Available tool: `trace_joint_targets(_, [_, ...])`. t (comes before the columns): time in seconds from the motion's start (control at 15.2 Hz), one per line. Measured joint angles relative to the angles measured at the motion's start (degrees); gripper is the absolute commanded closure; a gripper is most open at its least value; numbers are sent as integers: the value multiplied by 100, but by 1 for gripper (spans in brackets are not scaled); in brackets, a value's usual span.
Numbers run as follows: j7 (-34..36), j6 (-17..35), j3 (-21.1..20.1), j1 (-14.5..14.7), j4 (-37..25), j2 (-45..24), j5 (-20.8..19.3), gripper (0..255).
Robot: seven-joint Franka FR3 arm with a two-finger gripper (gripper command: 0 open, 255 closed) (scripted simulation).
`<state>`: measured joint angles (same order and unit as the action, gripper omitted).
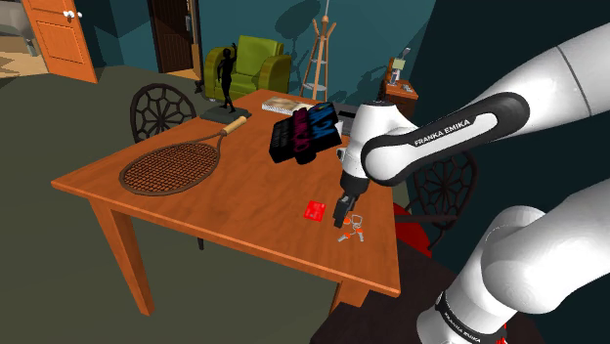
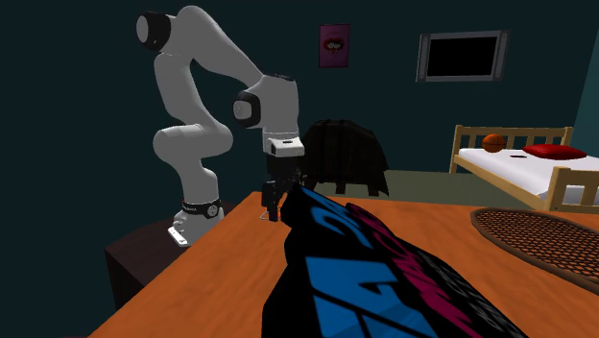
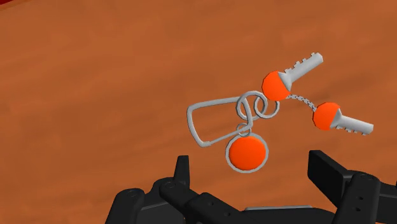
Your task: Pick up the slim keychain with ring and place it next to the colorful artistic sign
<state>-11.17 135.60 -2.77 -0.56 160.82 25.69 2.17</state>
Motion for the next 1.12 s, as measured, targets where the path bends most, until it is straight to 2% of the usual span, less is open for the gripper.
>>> trace_joint_targets(0.26, [0, 12, 0, 0, 3, -7, 0, 0])
trace_joint_targets(0.33, [0, 13, 0, 0, 4, -7, 0, 255])
trace_joint_targets(1.12, [-2, -109, 13, -5, -63, 89, -11, 255])
